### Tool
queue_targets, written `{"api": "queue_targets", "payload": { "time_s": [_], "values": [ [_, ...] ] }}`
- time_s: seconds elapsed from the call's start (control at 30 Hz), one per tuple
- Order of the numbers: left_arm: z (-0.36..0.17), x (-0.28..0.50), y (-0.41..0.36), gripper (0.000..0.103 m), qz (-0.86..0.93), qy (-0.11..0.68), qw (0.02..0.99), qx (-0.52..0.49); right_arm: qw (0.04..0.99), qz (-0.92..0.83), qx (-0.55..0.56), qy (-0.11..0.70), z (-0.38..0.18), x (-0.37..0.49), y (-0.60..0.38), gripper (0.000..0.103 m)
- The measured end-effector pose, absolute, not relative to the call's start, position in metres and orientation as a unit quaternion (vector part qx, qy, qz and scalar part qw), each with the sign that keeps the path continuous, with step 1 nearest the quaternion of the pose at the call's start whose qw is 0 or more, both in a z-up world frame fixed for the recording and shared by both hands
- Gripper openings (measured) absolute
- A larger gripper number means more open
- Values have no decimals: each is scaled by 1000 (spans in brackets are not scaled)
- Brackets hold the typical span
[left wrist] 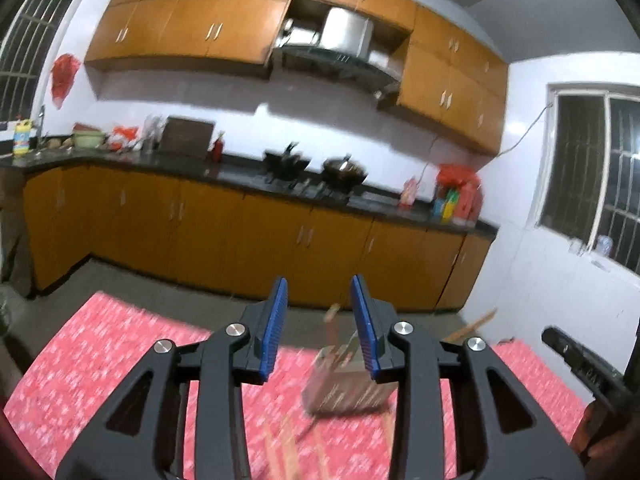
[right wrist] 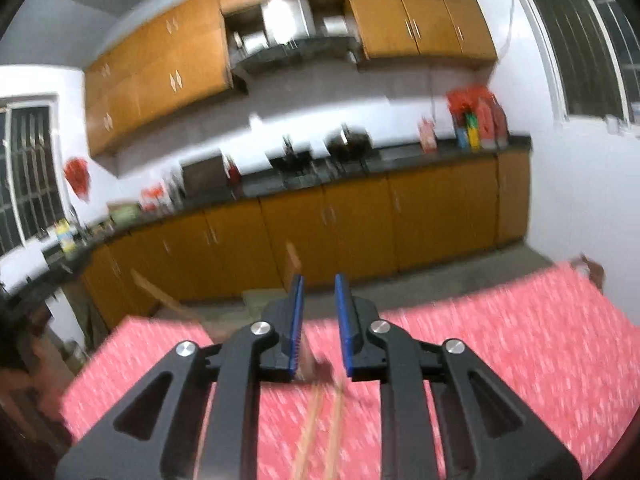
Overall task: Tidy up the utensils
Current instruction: 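Open both grippers to drop the chopsticks into the holder, then grasp a chopstick with the left gripper while the right gripper grasps another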
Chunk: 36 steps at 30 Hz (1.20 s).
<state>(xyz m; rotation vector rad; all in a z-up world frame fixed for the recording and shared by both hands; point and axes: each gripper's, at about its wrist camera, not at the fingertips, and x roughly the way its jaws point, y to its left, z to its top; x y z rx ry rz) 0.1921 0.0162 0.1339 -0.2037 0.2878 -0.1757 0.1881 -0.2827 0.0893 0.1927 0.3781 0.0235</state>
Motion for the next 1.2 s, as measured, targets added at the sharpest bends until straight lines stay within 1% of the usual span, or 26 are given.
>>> {"api": "queue_targets", "payload": {
  "time_s": [0.2,0.3,0.4,0.53,0.57,0.87,0.97,1.0,1.07,1.2],
  "values": [
    [57,189,30,35,-53,248,965,-69,931,15,111,348,-20,199,-284,16],
    [17,187,34,35,-55,307,948,-72,912,32,123,390,-55,201,-277,16],
    [-9,182,36,35,-59,340,936,-74,905,36,123,407,-72,200,-267,15],
    [-30,179,30,35,-70,364,926,-73,896,37,110,429,-87,208,-262,12],
    [-35,175,29,35,-74,367,924,-71,894,35,106,433,-90,211,-260,10],
    [-53,177,17,35,-90,394,912,-65,896,17,87,435,-95,212,-262,9],
    [-59,177,13,35,-98,405,907,-64,899,3,49,434,-98,213,-254,8],
    [-61,177,12,34,-102,409,905,-64,900,-5,45,434,-98,213,-255,8],
    [-63,177,9,29,-108,414,901,-63,900,-19,59,432,-97,216,-262,8],
    [-68,177,4,24,-114,424,897,-53,900,-22,67,431,-98,217,-266,8]
  ]
}}
